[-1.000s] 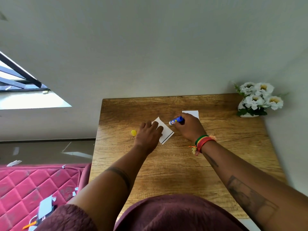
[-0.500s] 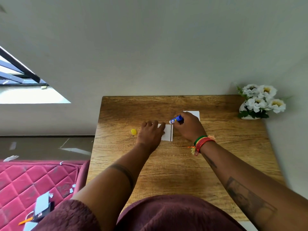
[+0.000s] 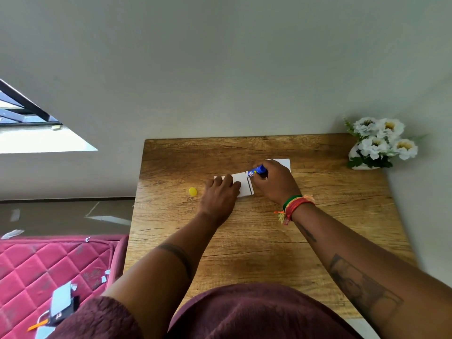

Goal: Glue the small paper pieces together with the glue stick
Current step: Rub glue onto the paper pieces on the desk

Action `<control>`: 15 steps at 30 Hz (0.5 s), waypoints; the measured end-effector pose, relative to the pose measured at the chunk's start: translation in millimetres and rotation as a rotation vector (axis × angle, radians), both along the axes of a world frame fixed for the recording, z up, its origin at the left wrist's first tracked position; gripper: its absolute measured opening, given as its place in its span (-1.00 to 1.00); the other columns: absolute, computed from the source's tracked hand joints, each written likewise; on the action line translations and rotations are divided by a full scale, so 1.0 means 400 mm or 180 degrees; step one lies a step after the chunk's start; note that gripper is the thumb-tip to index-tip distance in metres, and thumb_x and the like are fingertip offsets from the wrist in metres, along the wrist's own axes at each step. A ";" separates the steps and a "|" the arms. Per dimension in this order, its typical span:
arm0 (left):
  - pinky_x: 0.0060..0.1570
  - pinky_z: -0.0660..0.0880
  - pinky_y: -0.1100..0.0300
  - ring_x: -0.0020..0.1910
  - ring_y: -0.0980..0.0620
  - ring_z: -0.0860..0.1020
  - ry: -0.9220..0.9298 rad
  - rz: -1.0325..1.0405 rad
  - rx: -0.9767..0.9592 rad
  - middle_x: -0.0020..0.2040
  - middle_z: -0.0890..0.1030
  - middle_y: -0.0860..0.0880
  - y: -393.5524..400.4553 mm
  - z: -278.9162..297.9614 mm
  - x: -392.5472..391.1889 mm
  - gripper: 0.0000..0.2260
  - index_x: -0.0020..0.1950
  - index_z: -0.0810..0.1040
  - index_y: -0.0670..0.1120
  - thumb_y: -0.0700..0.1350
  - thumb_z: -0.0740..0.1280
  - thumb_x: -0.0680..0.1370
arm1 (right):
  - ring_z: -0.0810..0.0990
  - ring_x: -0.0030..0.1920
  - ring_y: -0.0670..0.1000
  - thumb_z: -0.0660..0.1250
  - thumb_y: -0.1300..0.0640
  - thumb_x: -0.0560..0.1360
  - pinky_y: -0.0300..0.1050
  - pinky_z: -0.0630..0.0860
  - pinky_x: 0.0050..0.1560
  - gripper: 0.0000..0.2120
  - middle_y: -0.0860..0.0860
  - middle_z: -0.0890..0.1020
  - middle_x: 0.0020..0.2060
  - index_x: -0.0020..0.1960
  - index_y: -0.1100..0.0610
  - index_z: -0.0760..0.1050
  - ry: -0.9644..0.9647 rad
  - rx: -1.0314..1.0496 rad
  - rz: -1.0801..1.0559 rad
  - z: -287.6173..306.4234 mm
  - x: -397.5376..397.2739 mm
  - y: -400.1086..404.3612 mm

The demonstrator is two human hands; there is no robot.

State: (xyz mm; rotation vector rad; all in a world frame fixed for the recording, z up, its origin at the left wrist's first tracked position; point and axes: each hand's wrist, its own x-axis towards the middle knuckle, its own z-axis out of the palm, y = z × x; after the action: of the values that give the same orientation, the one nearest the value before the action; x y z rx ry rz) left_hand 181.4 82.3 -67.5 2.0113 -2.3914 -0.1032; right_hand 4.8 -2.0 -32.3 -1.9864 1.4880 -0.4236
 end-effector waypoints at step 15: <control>0.13 0.44 -0.10 0.10 -0.21 0.55 -0.0017 0.0003 -0.0045 0.14 0.57 -0.13 -0.012 0.012 -0.005 -0.77 0.24 0.56 -0.05 0.00 0.25 0.67 | 0.47 -0.09 -0.01 0.30 0.06 0.59 -0.14 0.35 -0.12 -0.83 0.04 0.56 0.06 0.13 0.09 0.54 0.0724 -0.0288 0.0802 -0.007 0.031 -0.023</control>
State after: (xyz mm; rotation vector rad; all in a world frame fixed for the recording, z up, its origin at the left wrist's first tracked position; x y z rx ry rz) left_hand 179.5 77.7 -62.7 2.0092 -2.3875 -0.0808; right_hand 17.3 -11.3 -35.0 -2.3223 1.3442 -0.1642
